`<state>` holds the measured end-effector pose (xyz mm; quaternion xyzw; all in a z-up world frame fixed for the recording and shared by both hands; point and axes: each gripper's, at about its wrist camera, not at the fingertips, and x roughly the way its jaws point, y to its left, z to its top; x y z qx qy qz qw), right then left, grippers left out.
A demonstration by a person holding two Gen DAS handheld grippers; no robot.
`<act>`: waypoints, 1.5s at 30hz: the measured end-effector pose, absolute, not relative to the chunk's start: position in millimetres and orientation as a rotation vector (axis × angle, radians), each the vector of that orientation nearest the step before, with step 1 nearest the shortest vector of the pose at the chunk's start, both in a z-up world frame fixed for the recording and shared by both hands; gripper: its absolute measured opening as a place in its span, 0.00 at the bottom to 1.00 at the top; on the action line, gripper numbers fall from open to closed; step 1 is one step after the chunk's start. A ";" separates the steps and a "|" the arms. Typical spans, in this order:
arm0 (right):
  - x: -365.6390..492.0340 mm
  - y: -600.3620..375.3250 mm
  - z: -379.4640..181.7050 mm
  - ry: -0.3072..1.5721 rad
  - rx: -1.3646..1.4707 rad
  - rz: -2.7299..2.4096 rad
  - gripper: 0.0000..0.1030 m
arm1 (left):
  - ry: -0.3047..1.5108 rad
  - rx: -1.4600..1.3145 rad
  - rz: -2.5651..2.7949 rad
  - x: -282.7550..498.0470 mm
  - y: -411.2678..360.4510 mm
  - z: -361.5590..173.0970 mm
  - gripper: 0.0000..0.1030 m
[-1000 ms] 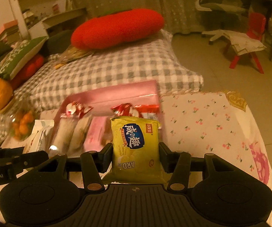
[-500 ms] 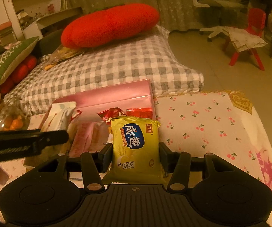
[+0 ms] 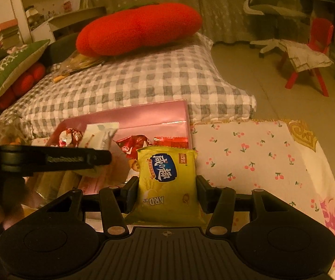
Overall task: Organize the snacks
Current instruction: 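Carry both items into the pink box and open both tools to release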
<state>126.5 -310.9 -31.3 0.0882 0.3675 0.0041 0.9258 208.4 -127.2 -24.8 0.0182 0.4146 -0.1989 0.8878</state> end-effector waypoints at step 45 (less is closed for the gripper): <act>69.6 -299.5 5.8 0.745 0.162 -0.052 0.84 | 0.785 0.001 -0.441 142.9 -84.7 24.4 0.88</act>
